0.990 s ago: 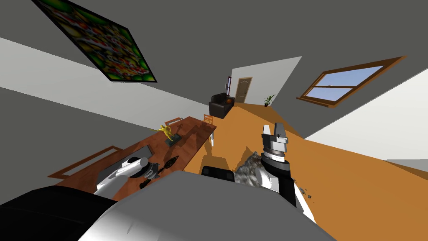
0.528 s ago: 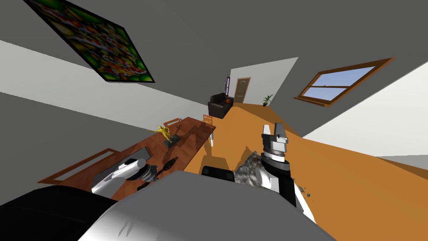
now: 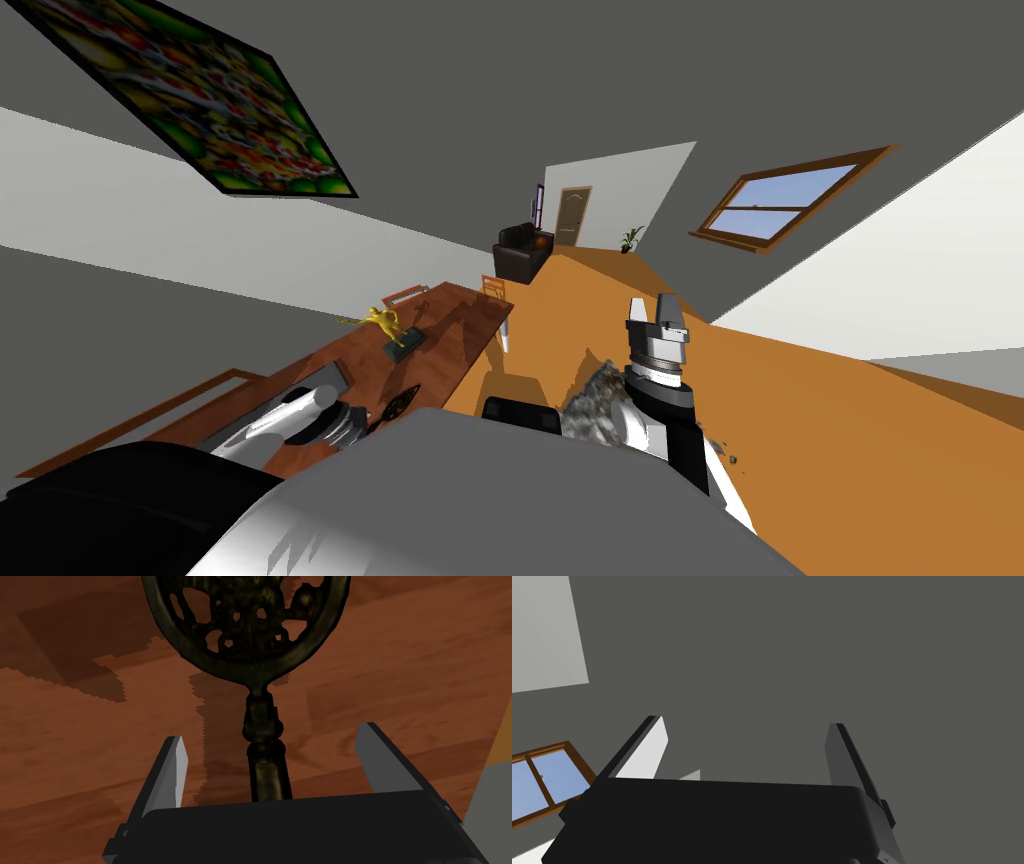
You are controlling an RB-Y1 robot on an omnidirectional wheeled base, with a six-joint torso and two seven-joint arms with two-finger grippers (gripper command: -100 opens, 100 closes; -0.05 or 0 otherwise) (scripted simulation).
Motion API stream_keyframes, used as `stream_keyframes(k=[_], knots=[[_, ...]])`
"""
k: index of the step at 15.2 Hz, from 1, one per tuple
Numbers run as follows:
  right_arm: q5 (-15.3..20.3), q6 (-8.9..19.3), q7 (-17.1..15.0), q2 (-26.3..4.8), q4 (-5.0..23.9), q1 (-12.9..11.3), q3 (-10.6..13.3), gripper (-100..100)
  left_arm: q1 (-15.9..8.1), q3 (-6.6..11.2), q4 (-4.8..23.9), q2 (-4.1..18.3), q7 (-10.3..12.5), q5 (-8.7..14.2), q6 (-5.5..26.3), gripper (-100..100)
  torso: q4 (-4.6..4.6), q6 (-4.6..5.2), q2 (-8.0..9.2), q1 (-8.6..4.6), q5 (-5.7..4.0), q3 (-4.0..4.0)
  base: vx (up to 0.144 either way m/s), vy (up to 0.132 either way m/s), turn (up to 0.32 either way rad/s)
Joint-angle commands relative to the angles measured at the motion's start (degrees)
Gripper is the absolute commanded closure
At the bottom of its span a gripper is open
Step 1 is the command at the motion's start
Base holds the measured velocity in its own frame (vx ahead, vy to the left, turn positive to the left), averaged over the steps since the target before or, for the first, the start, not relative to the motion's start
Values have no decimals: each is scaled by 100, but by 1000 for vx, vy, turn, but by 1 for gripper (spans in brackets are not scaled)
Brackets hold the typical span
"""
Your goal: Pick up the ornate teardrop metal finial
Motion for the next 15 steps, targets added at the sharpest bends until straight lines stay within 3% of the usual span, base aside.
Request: stream_keyframes(k=[1,3,4,6,7,8,12,14,15], knots=[[0,0,0,0,0,0,0,0,60,34,26,20,115,99,165,-100,0,0,0,0,0,0,48,14,-65],[0,0,0,0,0,0,0,0,60,37,17,27,98,95,149,-100,0,1,1,1,0,0,32,25,-64],[0,0,0,0,0,0,0,0,-30,-18,170,-147,69,-16,-12,-100,1,0,6,1,0,3,-1,30,-7],[0,0,0,0,0,0,0,0,-76,-48,241,-235,47,-77,-105,-100,3,-1,17,6,3,9,-5,43,-2],[0,0,0,0,0,-1,0,0,6,-17,108,-177,99,-31,-4,-100,4,-1,20,8,3,11,-3,20,-6],[0,0,0,0,0,-1,0,0,5,-23,111,-195,99,-43,-32,100,4,-1,21,3,1,12,0,0,0],[0,0,0,0,0,-1,0,0,4,-20,110,-190,99,-43,-38,100,3,-1,21,-7,2,11,0,0,0],[0,0,0,0,0,-1,0,0,62,40,29,30,112,106,175,100,4,-2,22,-8,-4,12,-8,-11,31],[0,0,0,0,0,-1,0,0,-9,4,121,-51,88,45,68,100,4,-5,24,-11,-6,13,-5,-4,15]])
